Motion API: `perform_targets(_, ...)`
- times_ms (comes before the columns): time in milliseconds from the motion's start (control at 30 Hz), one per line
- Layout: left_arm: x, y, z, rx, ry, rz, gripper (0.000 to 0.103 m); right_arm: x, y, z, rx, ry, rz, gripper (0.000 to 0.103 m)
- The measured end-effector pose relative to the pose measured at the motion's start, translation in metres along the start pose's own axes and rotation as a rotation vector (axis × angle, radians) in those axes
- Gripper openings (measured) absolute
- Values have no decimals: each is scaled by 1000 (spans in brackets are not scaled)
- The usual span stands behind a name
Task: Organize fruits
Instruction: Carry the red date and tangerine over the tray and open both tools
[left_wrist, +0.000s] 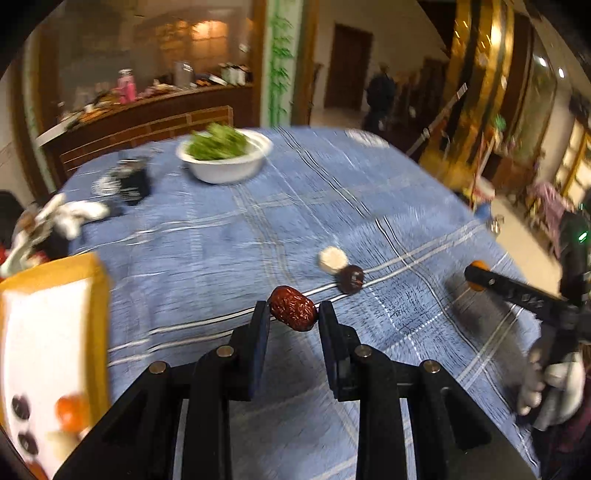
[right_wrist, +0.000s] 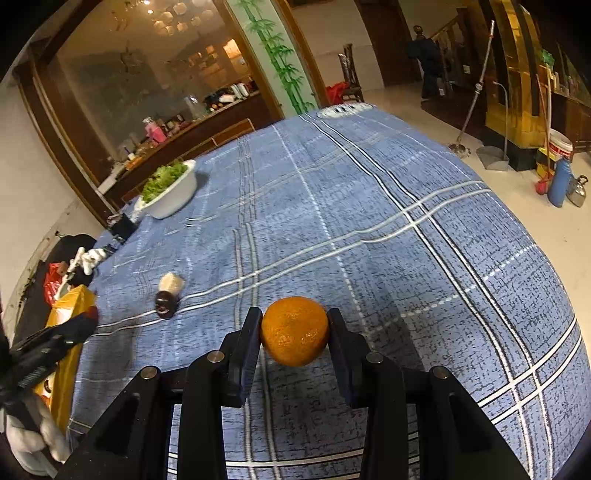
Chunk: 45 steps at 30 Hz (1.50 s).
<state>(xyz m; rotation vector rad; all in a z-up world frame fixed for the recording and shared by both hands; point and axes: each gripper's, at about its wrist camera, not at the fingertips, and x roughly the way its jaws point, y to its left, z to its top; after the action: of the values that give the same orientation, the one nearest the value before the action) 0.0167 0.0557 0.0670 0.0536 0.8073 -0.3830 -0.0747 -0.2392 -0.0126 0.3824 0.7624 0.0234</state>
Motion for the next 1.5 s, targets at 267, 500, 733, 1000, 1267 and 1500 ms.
perform_targets(267,-97,97,-36,-185,-97,117,26,-12,96,-11,-106,36,116,38)
perform_targets(500,-126,201,-73,-382,-91,248,26,0,240,-38,-298,135,316,39)
perform_targets(733,-113,255,-94,-479,-35,253,26,41,356,-76,-428,252,397,40)
perform_targets(1000,-116,267,-102,-514,-36,218,37,83,404,-95,-477,303,350,41)
perform_targets(1267,-138,261,-106,-528,-69,255,77,79,413,-92,-485,267,359,59)
perform_targets(1500,-173,245,-98,-585,-111,295,86,51,384,-81,-426,221,370,59)
